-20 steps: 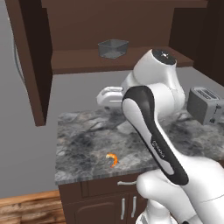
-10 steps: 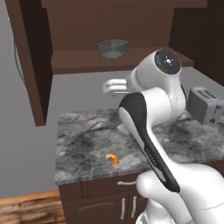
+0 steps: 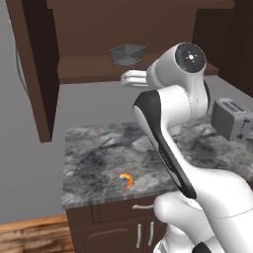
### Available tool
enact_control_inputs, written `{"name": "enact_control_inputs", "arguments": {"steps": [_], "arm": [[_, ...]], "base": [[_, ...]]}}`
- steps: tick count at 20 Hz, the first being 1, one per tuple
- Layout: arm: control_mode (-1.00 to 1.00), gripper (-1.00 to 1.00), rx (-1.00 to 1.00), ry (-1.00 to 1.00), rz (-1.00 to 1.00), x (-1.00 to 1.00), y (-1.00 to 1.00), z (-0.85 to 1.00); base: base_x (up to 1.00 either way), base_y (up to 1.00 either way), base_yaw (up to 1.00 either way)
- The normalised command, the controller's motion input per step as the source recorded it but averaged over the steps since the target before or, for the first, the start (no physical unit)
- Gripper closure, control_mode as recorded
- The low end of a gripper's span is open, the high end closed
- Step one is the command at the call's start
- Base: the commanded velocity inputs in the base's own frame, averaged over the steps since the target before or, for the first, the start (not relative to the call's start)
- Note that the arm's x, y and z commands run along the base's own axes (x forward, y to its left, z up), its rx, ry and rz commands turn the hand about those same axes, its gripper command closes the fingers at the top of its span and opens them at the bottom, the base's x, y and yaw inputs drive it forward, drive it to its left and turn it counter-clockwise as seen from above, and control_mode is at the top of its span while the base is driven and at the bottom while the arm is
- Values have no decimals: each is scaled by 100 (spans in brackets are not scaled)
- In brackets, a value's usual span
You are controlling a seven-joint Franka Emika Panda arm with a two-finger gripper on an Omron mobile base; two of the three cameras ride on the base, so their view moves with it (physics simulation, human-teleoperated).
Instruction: Retrieve the tupperware from the cabinet, then place the raw meat into the tupperware to avoid contamination.
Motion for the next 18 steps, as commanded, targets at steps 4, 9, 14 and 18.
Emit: {"name": "enact_control_inputs", "arguments": {"steps": [4, 9, 14, 18], "arm": [[-100, -100, 0, -6, -7, 33, -22, 35], [-100, -100, 0, -5, -4, 49, -15, 15], [-100, -100, 0, -3, -2, 58, -16, 1], [-100, -100, 0, -4, -3, 61, -22, 6]], "base": [[0, 0, 0], [0, 0, 0], [0, 0, 0], [0, 0, 0]]}}
